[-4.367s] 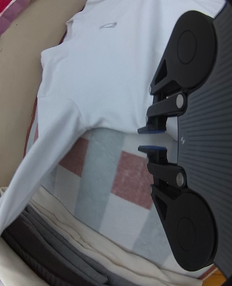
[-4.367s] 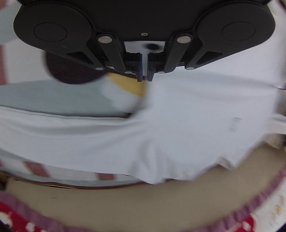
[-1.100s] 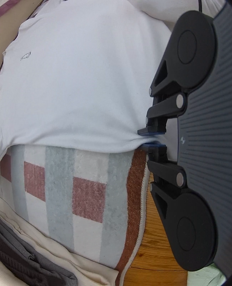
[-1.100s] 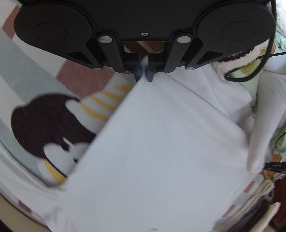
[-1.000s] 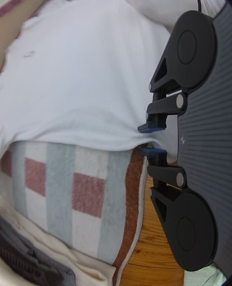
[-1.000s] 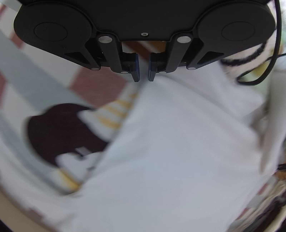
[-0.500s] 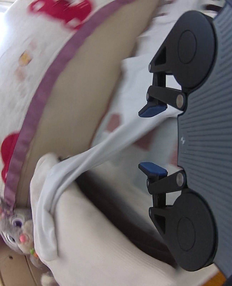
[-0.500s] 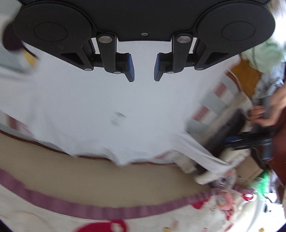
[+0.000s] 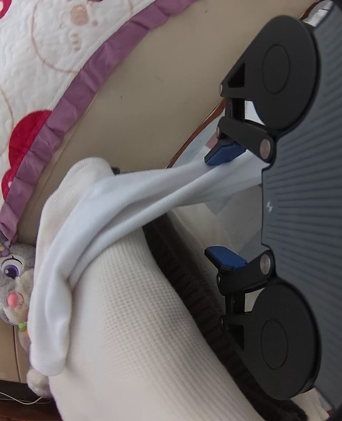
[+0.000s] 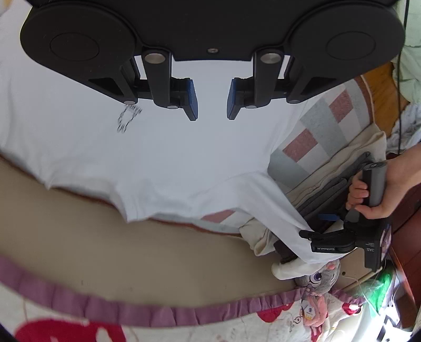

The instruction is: Fold clothes

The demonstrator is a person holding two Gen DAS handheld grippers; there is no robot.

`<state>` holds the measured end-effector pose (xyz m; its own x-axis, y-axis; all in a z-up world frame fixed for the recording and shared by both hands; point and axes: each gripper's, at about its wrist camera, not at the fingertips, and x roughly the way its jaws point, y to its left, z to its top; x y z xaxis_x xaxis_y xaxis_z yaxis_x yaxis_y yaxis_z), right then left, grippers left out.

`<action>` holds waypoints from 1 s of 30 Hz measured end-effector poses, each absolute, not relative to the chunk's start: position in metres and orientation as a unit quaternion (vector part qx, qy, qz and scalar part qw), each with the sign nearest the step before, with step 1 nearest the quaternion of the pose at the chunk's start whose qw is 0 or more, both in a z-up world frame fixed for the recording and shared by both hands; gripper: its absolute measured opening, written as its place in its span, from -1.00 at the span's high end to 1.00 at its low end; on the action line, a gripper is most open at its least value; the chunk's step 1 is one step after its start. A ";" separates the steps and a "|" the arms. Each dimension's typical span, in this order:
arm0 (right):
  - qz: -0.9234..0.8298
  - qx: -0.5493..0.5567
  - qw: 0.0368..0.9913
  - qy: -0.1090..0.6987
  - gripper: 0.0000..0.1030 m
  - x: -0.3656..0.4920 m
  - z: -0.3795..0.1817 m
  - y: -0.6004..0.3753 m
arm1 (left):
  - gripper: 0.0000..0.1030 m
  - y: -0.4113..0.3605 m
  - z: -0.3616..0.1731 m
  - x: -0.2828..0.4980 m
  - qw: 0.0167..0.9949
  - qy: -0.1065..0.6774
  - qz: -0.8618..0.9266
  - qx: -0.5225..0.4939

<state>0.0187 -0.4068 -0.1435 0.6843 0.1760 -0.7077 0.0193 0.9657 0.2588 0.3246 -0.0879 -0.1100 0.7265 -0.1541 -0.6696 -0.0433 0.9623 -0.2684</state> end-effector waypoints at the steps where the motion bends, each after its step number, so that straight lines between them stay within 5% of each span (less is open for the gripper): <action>1: 0.042 0.130 0.908 0.397 0.45 0.019 -0.149 -0.408 | -0.30 -0.089 -0.115 0.328 0.919 0.373 -0.024 -0.123; 6: 0.046 0.165 0.899 0.402 0.44 0.025 -0.162 -0.417 | 0.73 -0.097 -0.136 0.337 0.914 0.394 -0.022 -0.096; 8: 0.046 0.165 0.903 0.394 0.44 0.022 -0.163 -0.420 | 0.84 -0.106 -0.132 0.331 0.922 0.380 -0.027 -0.075; 22: 0.033 0.240 0.902 0.358 0.41 0.003 -0.187 -0.473 | 0.86 -0.247 -0.078 0.163 0.921 0.216 -0.240 0.218; 25: 0.033 0.240 0.901 0.359 0.41 0.001 -0.191 -0.478 | 0.67 -0.282 -0.107 0.125 0.858 0.294 -0.313 0.283; 27: 0.030 0.238 0.900 0.365 0.41 -0.001 -0.196 -0.479 | 0.29 -0.298 -0.135 0.118 0.808 0.379 -0.335 0.300; 30: 0.025 0.241 0.896 0.371 0.41 -0.004 -0.201 -0.482 | 0.28 -0.283 -0.143 0.116 0.785 0.427 -0.380 0.237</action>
